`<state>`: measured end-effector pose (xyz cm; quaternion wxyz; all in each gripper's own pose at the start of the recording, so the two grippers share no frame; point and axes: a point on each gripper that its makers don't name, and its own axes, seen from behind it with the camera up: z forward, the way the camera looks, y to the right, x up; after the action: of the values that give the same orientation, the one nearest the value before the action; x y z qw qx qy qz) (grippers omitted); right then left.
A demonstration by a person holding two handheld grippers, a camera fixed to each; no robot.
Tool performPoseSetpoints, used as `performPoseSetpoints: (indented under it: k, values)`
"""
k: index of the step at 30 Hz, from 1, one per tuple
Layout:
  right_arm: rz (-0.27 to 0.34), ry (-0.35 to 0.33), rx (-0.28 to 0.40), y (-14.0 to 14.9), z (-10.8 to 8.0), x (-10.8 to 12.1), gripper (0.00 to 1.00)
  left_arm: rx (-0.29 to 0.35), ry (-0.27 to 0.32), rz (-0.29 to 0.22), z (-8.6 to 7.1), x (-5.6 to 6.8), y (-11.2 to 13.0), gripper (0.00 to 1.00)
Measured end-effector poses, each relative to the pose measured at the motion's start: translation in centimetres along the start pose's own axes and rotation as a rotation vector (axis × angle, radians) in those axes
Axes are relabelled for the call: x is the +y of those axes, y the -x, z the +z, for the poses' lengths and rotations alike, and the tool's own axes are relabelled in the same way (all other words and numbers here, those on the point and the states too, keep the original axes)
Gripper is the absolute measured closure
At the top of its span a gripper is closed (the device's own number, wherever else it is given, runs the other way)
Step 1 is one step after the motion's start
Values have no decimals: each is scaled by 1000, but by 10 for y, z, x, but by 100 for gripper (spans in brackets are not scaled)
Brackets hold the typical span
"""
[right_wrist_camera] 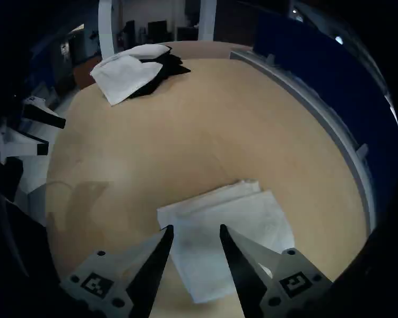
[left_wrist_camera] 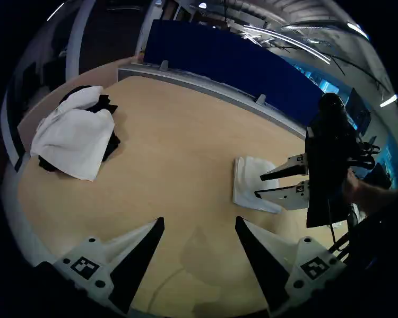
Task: Fold towel
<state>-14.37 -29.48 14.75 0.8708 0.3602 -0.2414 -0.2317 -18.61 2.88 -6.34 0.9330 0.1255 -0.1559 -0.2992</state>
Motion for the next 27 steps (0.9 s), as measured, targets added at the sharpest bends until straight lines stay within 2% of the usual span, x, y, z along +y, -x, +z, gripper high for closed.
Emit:
performPoseSetpoints:
  k: [8, 20, 27]
  values:
    - [59, 32, -7, 19, -17, 4, 33, 3, 9, 4, 1, 5, -4, 0]
    - [154, 71, -55, 69, -41, -2, 33, 4, 24, -1, 3, 11, -4, 0]
    - [177, 84, -82, 91, -48, -5, 33, 4, 26, 5, 3, 12, -5, 0]
